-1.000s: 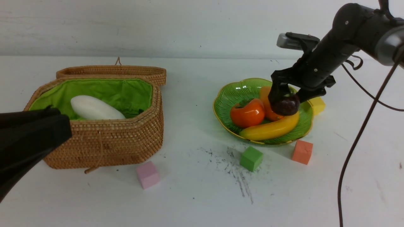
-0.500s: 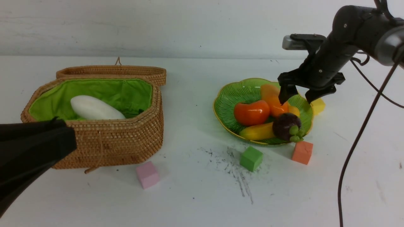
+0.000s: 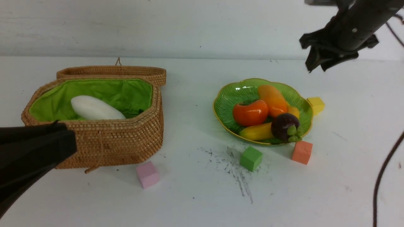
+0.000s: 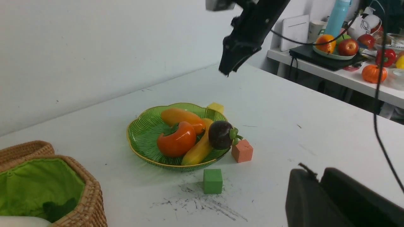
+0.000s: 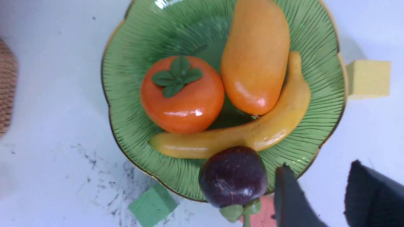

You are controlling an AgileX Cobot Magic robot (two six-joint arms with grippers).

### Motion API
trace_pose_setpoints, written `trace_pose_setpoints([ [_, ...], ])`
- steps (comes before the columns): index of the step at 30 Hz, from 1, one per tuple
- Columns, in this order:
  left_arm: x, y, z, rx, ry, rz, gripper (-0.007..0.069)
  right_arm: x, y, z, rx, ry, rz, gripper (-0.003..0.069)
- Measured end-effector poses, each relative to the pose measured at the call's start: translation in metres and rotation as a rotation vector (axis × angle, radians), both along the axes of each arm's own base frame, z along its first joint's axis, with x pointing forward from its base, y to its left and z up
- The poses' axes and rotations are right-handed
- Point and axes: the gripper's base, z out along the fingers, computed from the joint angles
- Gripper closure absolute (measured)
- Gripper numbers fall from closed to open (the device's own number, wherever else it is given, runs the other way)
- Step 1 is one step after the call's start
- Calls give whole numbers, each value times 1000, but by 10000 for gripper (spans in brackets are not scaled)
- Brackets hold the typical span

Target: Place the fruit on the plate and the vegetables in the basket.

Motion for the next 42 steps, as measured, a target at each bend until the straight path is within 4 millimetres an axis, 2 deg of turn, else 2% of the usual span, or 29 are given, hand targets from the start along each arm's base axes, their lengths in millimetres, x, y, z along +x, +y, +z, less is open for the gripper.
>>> trace_pose_setpoints([
  [1,-4,2,1,1,-18,5,616,-15,-2,16,3,-26,-2,507],
  [4,-24,11,0,-38,-69,17,638,-52,-7,31,12,-20,-20,638],
  [5,-25,12,0,-44,-71,17,638,-55,-7,32,13,-18,-22,645],
  [6,-39,18,-5,-79,-96,18,638,-84,-11,42,18,-21,-28,672],
  [8,-48,22,-13,-99,-113,23,638,-109,-14,40,21,0,-37,675],
  [9,-52,25,-20,-108,-123,28,638,-128,-16,40,23,7,-42,675],
  [10,-55,26,-31,-116,-127,35,638,-156,-20,37,28,20,-52,674],
  [11,-57,28,-38,-123,-134,41,638,-172,-22,35,30,24,-57,673],
  [12,-58,28,-39,-126,-141,42,638,-181,-23,38,34,12,-60,673],
  [13,-59,30,-51,-137,-146,56,638,-213,-27,30,44,11,-76,669],
  [14,-57,31,-58,-144,-147,67,638,-232,-29,29,54,-12,-86,667],
  [15,-55,30,-63,-147,-139,74,638,-242,-30,18,62,2,-105,666],
  [18,-50,30,-75,-160,-123,98,638,-281,-35,3,92,-39,-138,664],
  [19,-46,30,-82,-160,-107,107,638,-303,-38,-6,109,-71,-153,663],
  [22,-43,29,-91,-154,-84,114,638,-338,-43,-21,134,-162,-162,659],
  [27,-39,27,-103,-140,-53,118,638,-370,-49,-34,186,-396,-177,656],
  [31,-37,26,-110,-131,-34,119,638,-395,-56,-58,194,-627,-198,652],
  [36,-37,26,-109,-131,-34,119,638,-398,-58,-88,183,-661,-207,639],
  [42,-37,26,-109,-131,-34,119,638,-395,-58,-102,178,-637,-209,636],
])
